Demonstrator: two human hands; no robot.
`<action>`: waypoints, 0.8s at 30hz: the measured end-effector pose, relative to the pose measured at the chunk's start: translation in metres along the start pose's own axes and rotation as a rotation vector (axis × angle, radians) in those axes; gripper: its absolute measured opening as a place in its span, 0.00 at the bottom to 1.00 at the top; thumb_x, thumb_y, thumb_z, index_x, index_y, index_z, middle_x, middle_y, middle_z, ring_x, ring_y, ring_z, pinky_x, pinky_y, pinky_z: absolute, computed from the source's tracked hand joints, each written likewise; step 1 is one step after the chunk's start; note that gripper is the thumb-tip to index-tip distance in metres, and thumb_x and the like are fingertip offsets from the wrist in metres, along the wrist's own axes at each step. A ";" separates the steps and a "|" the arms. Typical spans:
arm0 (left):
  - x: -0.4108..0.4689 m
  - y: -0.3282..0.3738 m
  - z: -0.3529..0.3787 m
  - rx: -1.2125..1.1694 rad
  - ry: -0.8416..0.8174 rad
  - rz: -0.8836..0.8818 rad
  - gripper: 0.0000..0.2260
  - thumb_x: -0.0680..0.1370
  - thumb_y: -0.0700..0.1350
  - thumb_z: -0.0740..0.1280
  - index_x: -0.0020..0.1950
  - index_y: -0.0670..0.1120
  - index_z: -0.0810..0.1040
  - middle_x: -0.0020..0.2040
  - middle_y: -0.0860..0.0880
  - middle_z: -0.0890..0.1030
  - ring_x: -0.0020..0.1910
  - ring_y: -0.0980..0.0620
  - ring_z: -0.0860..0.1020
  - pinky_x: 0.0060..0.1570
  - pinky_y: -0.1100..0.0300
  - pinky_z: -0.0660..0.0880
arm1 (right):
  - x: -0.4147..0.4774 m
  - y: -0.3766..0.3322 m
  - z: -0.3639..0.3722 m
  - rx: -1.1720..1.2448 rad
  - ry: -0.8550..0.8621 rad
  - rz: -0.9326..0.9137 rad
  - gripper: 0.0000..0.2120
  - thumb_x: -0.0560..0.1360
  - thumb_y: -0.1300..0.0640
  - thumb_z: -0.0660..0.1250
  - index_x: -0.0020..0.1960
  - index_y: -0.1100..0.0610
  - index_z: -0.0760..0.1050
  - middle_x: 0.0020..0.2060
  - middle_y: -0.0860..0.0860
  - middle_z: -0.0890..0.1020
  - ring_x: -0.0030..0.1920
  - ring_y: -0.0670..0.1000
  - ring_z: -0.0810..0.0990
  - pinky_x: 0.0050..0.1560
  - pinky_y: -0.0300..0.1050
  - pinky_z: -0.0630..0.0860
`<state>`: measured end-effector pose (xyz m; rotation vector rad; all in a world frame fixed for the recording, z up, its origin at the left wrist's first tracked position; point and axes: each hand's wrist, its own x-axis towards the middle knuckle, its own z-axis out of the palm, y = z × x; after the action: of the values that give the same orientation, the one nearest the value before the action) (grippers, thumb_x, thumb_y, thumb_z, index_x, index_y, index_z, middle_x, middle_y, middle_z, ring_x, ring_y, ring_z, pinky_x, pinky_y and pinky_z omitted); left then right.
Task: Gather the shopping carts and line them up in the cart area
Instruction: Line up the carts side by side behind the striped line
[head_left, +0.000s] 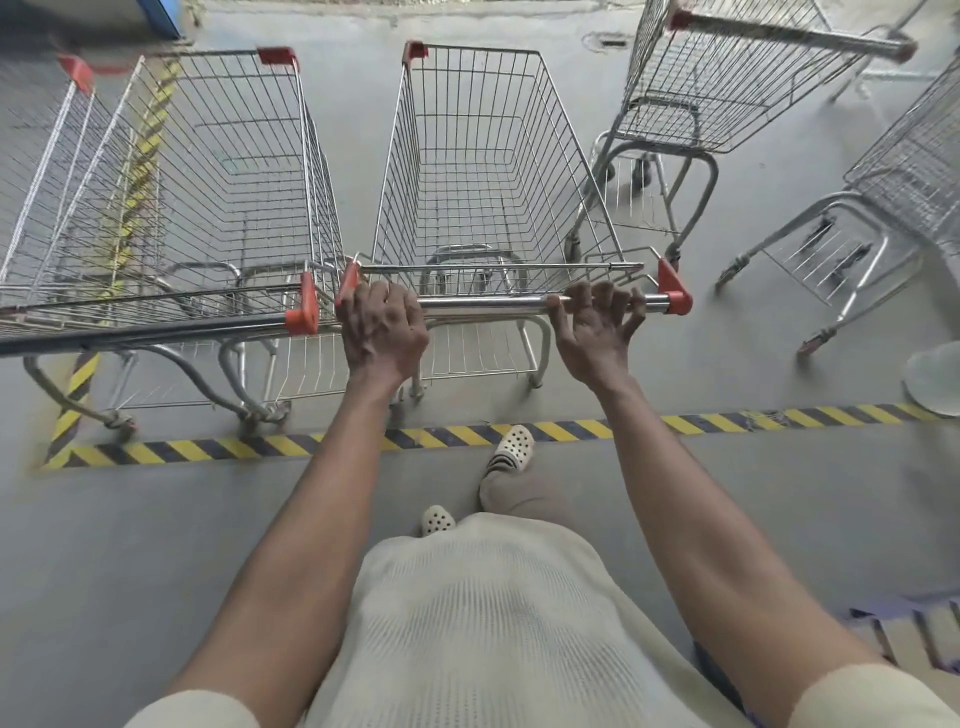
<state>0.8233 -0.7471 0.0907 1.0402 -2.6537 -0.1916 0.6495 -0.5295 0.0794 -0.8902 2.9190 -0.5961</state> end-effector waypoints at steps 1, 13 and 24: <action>-0.001 0.004 -0.001 -0.046 0.000 -0.002 0.18 0.83 0.49 0.52 0.44 0.44 0.77 0.44 0.44 0.80 0.48 0.44 0.74 0.67 0.48 0.62 | 0.000 -0.001 0.000 0.007 -0.008 0.006 0.20 0.81 0.34 0.47 0.57 0.47 0.69 0.56 0.48 0.64 0.71 0.54 0.60 0.75 0.53 0.35; 0.025 -0.001 0.003 -0.170 -0.199 0.256 0.25 0.82 0.66 0.54 0.50 0.48 0.80 0.44 0.47 0.83 0.38 0.51 0.73 0.59 0.47 0.68 | 0.006 -0.011 0.002 0.022 -0.012 0.024 0.17 0.83 0.36 0.51 0.55 0.47 0.71 0.56 0.51 0.64 0.72 0.55 0.59 0.75 0.53 0.36; 0.071 -0.010 0.012 -0.132 -0.171 0.255 0.17 0.81 0.60 0.58 0.42 0.51 0.76 0.37 0.52 0.78 0.38 0.47 0.75 0.53 0.51 0.65 | 0.046 -0.022 0.012 0.050 -0.043 0.061 0.20 0.81 0.32 0.49 0.56 0.44 0.70 0.59 0.52 0.65 0.73 0.60 0.57 0.75 0.64 0.45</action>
<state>0.7764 -0.8020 0.0925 0.6640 -2.8489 -0.4114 0.6241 -0.5751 0.0799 -0.7959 2.8680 -0.6350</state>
